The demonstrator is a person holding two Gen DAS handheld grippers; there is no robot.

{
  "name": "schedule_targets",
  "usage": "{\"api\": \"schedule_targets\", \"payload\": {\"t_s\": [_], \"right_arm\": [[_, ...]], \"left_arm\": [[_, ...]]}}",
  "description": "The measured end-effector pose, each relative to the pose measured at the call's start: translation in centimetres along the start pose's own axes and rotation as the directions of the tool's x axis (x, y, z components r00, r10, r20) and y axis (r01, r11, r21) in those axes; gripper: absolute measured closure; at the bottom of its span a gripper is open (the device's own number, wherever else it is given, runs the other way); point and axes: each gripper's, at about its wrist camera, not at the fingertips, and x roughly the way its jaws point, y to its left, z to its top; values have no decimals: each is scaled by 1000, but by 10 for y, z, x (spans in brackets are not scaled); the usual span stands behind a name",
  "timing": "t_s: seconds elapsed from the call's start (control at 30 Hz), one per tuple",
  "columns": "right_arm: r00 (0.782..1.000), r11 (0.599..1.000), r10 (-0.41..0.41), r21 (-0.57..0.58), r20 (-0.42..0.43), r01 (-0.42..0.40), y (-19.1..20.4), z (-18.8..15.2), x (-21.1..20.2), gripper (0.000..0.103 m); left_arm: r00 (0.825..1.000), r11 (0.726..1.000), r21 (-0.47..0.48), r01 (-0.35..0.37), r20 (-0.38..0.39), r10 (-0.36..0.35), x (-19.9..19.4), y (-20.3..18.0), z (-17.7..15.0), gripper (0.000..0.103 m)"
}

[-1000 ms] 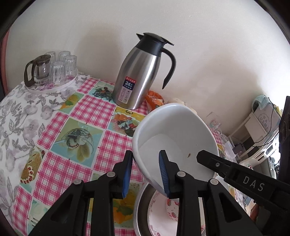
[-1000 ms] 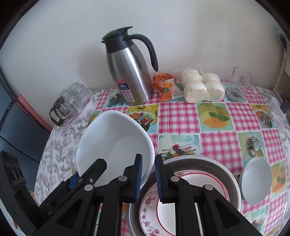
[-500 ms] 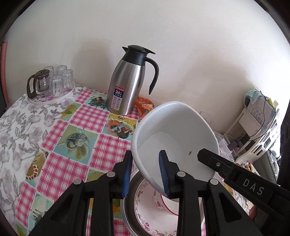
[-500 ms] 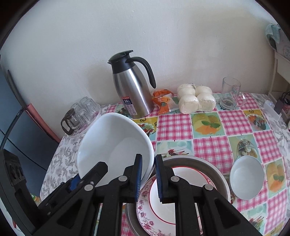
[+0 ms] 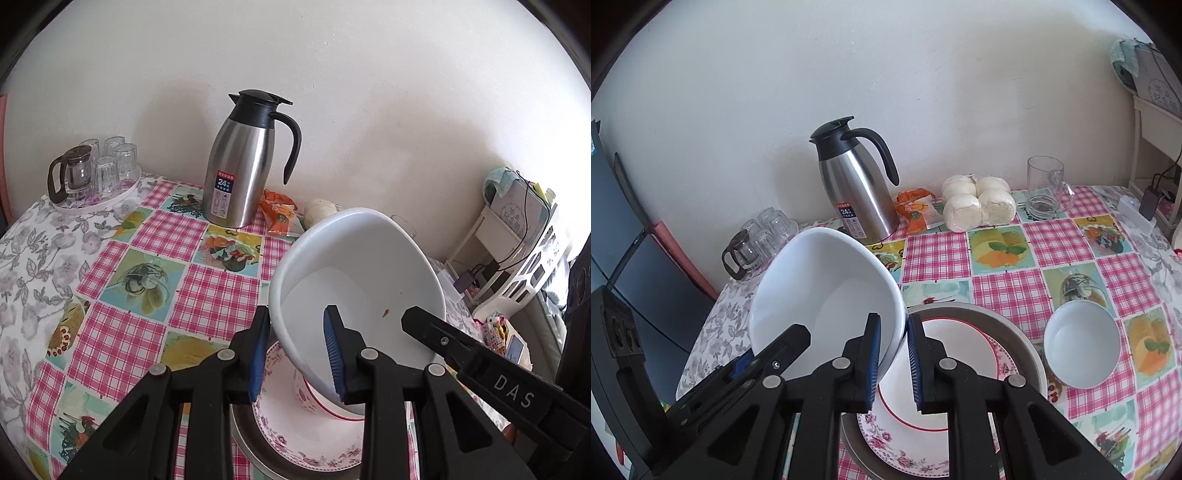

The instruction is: Organize plates and bowls

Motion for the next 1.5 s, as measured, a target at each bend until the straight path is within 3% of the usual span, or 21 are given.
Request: {"api": "schedule_targets", "payload": {"t_s": [0.5,0.97,1.17,1.5], "right_arm": [[996,999,6,37,88,-9,-23,-10,-19,86],[993,998,2,57,115,-8,-47,-10,-35,86],[996,997,-12,73,84,5,-57,-13,-32,86],[999,993,11,117,-42,-6,-69,-24,-2,86]], "left_arm": [[1000,998,63,10,-13,-9,7,-25,-4,72],[1000,995,99,24,-20,-22,11,-50,-11,72],[998,994,113,8,-63,-1,20,-56,-16,72],[990,997,72,-20,-141,30,36,-45,-21,72]]}}
